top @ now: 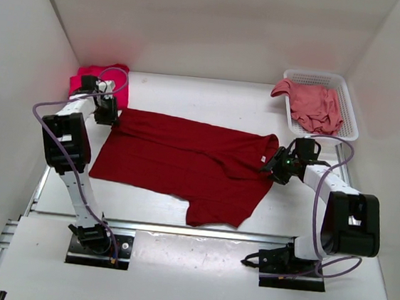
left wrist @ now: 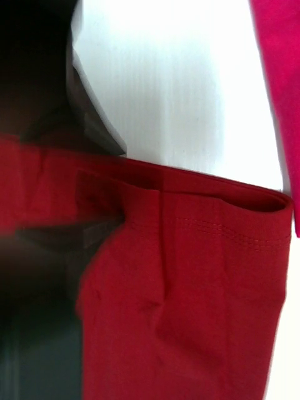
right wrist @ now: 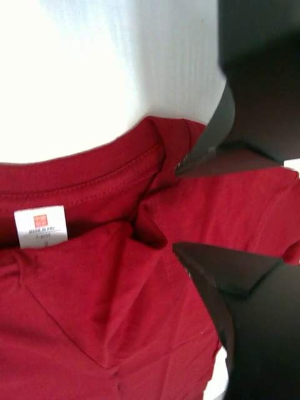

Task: Fold and stack the t-shirts
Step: Fold the flattened tshirt in 1/3 of the way, then grap the side of the flattened tshirt closest away from the robot with both arms, then fold the other side of the tshirt into a rectangle

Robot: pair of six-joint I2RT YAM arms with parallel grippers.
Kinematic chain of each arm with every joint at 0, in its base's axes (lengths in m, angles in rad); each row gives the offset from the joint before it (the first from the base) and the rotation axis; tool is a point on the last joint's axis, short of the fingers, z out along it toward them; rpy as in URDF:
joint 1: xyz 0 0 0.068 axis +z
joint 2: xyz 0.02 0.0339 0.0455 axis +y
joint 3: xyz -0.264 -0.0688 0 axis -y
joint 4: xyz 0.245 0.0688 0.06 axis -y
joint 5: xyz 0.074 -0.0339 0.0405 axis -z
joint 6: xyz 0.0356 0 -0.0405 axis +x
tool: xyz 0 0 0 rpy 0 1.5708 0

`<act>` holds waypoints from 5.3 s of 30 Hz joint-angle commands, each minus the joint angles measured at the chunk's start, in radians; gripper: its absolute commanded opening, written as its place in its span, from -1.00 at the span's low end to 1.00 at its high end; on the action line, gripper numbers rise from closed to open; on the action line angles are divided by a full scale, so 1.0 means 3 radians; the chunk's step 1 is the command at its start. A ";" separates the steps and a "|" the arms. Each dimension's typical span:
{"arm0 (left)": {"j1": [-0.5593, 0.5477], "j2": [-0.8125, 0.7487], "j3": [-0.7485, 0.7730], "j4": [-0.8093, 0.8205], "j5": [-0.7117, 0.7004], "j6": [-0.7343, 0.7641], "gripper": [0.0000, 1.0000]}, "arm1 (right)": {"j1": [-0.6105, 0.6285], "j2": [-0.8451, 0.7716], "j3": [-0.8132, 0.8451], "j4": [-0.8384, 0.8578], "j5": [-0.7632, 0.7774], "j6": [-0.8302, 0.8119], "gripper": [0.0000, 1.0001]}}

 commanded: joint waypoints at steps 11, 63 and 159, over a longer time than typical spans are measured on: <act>0.0341 -0.0634 -0.0262 -0.0377 -0.0015 0.0170 0.98 | 0.0679 -0.0698 0.0022 -0.0994 0.0601 0.0114 0.05; -0.0268 -0.0446 -0.0228 -0.0587 0.0133 0.0544 -1.00 | 0.0497 0.0242 0.0717 -0.0341 -0.0196 0.0207 -0.67; 0.0105 0.0194 0.0739 -0.1456 0.0818 0.0253 -0.98 | 0.0395 0.0984 0.1387 -0.0596 -0.0477 0.0125 -0.99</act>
